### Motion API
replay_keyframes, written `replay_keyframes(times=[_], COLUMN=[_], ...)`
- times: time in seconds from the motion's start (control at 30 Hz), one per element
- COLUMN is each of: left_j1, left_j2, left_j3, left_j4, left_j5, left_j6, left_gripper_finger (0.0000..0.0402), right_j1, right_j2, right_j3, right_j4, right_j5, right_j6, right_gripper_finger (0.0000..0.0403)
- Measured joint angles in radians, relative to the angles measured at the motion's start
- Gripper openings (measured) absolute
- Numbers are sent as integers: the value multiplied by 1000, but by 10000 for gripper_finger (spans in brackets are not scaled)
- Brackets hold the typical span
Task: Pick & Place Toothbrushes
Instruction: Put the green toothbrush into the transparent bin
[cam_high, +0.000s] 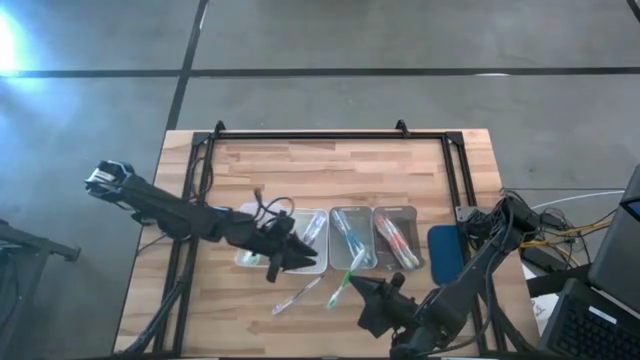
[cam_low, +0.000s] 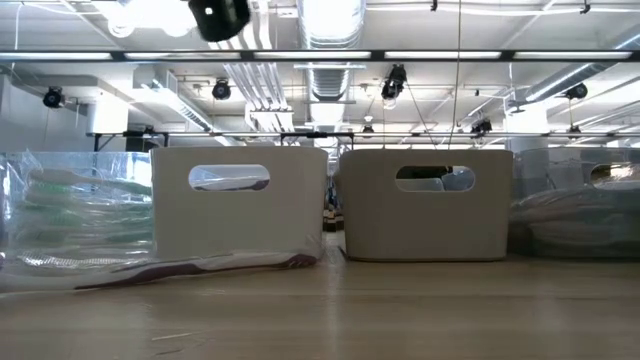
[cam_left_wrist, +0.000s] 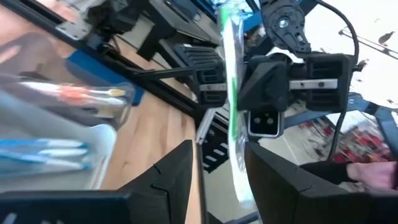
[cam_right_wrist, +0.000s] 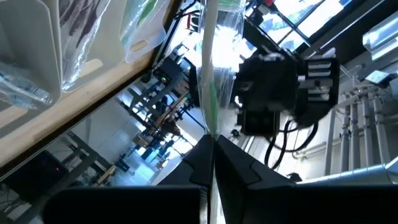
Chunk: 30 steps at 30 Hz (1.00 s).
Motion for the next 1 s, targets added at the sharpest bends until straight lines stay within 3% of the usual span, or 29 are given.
replay_keyframes(times=[0.27, 0.53, 0.73, 1.0], left_j1=[101, 133, 140, 148], left_j2=[123, 254, 305, 306], left_j3=[150, 308, 399, 405], left_j4=[-7, -80, -152, -160], left_j5=[178, 314, 339, 345], left_j6=[-8, -8, 14, -3], left_gripper_finger=[151, 151, 151, 151], right_j1=[-1, -16, -19, -29], right_j2=[0, 0, 0, 0], right_j3=[0, 0, 0, 0], right_j4=[23, 29, 40, 43], right_j5=[-18, -20, -20, -21], right_j6=[-26, -35, -37, -41], right_gripper_finger=[8, 8, 8, 8])
